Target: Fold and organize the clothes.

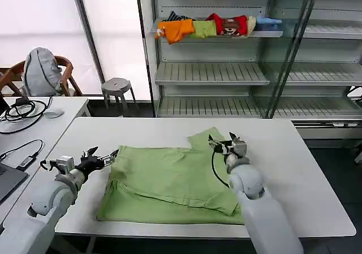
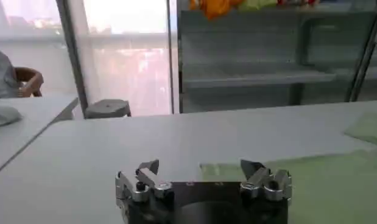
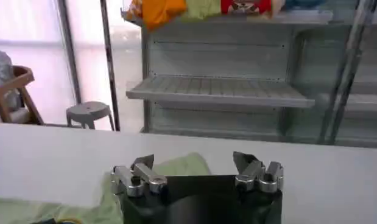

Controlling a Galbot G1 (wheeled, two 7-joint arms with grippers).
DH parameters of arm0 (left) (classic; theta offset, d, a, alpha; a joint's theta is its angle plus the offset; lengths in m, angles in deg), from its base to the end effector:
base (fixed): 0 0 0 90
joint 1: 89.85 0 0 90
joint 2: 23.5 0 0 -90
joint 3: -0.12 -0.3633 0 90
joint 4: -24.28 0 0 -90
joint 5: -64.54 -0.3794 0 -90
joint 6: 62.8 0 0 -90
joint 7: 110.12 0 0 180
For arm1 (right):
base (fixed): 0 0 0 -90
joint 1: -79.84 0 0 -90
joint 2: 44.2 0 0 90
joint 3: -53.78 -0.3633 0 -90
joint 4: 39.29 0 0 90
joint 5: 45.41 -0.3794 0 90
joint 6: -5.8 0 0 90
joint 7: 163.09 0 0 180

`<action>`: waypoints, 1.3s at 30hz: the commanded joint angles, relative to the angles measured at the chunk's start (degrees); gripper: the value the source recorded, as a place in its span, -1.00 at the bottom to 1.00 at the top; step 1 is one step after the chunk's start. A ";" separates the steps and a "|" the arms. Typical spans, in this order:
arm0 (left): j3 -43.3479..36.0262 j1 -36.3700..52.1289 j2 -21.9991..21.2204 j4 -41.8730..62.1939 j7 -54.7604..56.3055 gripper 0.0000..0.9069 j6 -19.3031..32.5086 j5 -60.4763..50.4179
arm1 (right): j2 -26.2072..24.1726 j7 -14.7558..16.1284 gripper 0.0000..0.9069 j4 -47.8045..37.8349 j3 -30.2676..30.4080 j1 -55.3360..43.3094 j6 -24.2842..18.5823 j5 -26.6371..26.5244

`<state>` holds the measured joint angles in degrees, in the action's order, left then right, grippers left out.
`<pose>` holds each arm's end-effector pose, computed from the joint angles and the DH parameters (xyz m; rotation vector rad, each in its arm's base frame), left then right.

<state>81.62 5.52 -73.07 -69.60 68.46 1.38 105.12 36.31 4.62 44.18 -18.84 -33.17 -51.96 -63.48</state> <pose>0.4002 0.1764 -0.2570 -0.2475 -2.7290 -0.0417 0.4951 0.0440 -0.2455 0.1224 -2.8003 0.0627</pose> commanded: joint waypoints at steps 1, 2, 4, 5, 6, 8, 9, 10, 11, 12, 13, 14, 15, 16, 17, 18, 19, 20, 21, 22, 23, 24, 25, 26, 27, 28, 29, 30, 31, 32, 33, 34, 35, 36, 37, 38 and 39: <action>-4.56 7.86 -1.57 9.59 -1.94 1.00 0.29 -0.39 | 4.75 0.37 1.00 -17.24 0.65 -10.42 -0.50 1.99; -4.86 7.98 -1.59 9.90 -2.07 1.00 0.39 -0.44 | 4.84 0.52 1.00 -17.41 0.59 -10.45 -0.71 2.01; -5.50 8.32 -1.63 10.58 -2.56 1.00 0.41 -0.53 | 5.31 0.68 1.00 -18.79 0.37 -10.57 -1.35 2.00; -5.66 8.52 -1.68 10.75 -2.73 1.00 0.41 -0.53 | 5.56 0.66 1.00 -19.46 0.28 -10.70 -1.53 2.02; -5.82 8.62 -1.76 10.84 -2.85 1.00 0.40 -0.51 | 5.82 0.57 1.00 -20.21 0.23 -10.81 -1.62 2.06; -6.05 8.66 -1.91 10.62 -3.30 1.00 0.25 -0.59 | 6.20 0.52 1.00 -21.46 0.01 -10.98 -1.93 2.14; -6.06 8.55 -1.96 10.24 -3.73 1.00 0.11 -0.71 | 6.38 0.55 1.00 -22.15 -0.20 -11.12 -2.30 2.40; -6.13 8.48 -2.02 10.09 -4.00 1.00 0.10 -0.88 | 6.60 0.63 1.00 -22.53 -0.38 -11.20 -2.60 2.58; -6.17 8.52 -2.08 10.10 -3.98 1.00 0.07 -1.00 | 6.74 0.65 1.00 -22.86 -0.50 -11.29 -2.80 2.60; -6.29 8.71 -2.23 10.35 -3.94 1.00 0.07 -1.16 | 6.85 0.64 1.00 -23.27 -0.55 -11.44 -2.94 2.69; -6.41 8.95 -2.33 10.67 -3.94 1.00 0.09 -1.19 | 6.93 0.68 1.00 -23.71 -0.59 -11.58 -3.08 3.04; -6.45 9.04 -2.38 10.84 -3.91 1.00 0.11 -1.25 | 7.03 0.67 1.00 -24.30 -0.64 -11.80 -3.22 3.56; -6.45 9.16 -2.59 11.15 -3.79 1.00 0.10 -1.34 | 7.11 0.63 1.00 -24.88 -0.73 -11.99 -3.30 3.71; -6.44 9.23 -2.80 11.53 -3.81 1.00 0.09 -1.52 | 7.22 0.63 1.00 -25.45 -0.86 -12.18 -3.36 3.79; -6.47 9.18 -2.88 11.86 -3.83 1.00 0.12 -1.53 | 7.38 0.59 1.00 -25.92 -0.99 -12.43 -3.40 3.92; -6.53 9.10 -3.02 12.02 -3.85 1.00 0.19 -1.63 | 7.51 0.60 1.00 -26.26 -1.15 -12.59 -3.48 3.92; -6.58 9.08 -3.18 12.21 -3.85 1.00 0.26 -1.82 | 7.63 0.61 1.00 -26.65 -1.28 -12.70 -3.65 3.91; -6.64 9.10 -3.31 12.50 -3.90 1.00 0.32 -1.91 | 7.73 0.60 1.00 -26.82 -1.34 -12.75 -3.68 3.91; -6.83 9.23 -3.44 12.78 -3.89 1.00 0.35 -2.01 | 7.77 0.62 1.00 -26.93 -1.32 -12.77 -3.68 3.92; -6.92 9.48 -3.60 13.14 -3.91 1.00 0.46 -2.12 | 7.84 0.61 1.00 -27.00 -1.31 -12.78 -3.72 3.97; -6.89 9.58 -3.65 13.32 -3.90 1.00 0.41 -2.17 | 7.92 0.60 1.00 -27.03 -1.34 -12.79 -3.77 3.99; -6.80 9.81 -3.79 13.40 -3.87 1.00 0.21 -2.20 | 7.94 0.59 1.00 -27.03 -1.39 -12.78 -3.77 3.98; -6.79 9.96 -3.78 13.43 -3.88 1.00 0.07 -2.19 | 8.00 0.58 1.00 -26.99 -1.40 -12.79 -3.76 3.98; -6.81 10.02 -3.74 13.45 -3.92 1.00 0.08 -2.18 | 7.99 0.59 1.00 -26.96 -1.40 -12.80 -3.70 3.97; -6.89 10.10 -3.67 13.46 -3.91 1.00 0.06 -2.19 | 7.99 0.59 1.00 -26.96 -1.39 -12.80 -3.70 3.96; -7.02 10.16 -3.64 13.58 -3.92 1.00 0.06 -2.20 | 7.99 0.55 1.00 -26.99 -1.40 -12.87 -3.67 3.94; -7.09 10.24 -3.65 13.72 -4.01 1.00 0.06 -2.21 | 8.01 0.56 1.00 -27.01 -1.48 -12.92 -3.56 3.91; -7.10 10.23 -3.66 13.73 -4.04 0.71 0.07 -2.21 | 8.00 0.56 1.00 -26.99 -1.54 -12.91 -3.46 3.85; -7.08 10.21 -3.70 13.74 -4.46 -0.04 0.16 -2.19 | 7.90 0.59 0.80 -26.91 -1.59 -12.88 -2.97 3.69; -7.08 10.20 -3.76 13.71 -4.45 -0.56 0.22 -2.14 | 7.78 0.59 0.16 -26.85 -1.55 -12.87 -2.67 3.65; -7.09 10.17 -3.81 13.71 -4.45 -0.96 0.28 -2.14 | 7.71 0.70 -0.42 -26.81 -1.51 -12.85 -2.43 3.51; -7.15 10.17 -3.86 13.73 -4.52 -0.96 0.28 -2.12 | 7.60 0.75 -1.00 -26.72 -1.51 -12.82 -2.31 3.38; -7.16 10.17 -3.86 13.75 -4.68 -0.96 0.28 -2.11 | 7.54 0.89 -1.00 -26.66 -1.54 -12.79 -2.09 3.28; -7.21 10.21 -3.87 13.82 -4.78 -0.96 0.29 -2.13 | 7.52 0.95 -1.00 -26.61 -1.57 -12.77 -2.00 3.23; -7.33 10.31 -3.93 13.99 -4.77 -0.96 0.39 -2.13 | 7.53 1.00 -1.00 -26.58 -1.64 -12.76 -2.00 3.18; -7.33 10.39 -4.01 14.07 -4.82 -0.96 0.40 -2.12 | 7.53 1.03 -1.00 -26.55 -1.67 -12.73 -1.95 3.11; -7.34 10.47 -4.07 14.19 -4.90 -0.96 0.42 -2.10 | 7.55 1.04 -1.00 -26.50 -1.69 -12.70 -1.86 3.01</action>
<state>74.57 15.44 -76.87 -56.37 64.12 1.71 103.09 43.67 5.63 18.87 -20.52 -45.49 -54.45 -60.45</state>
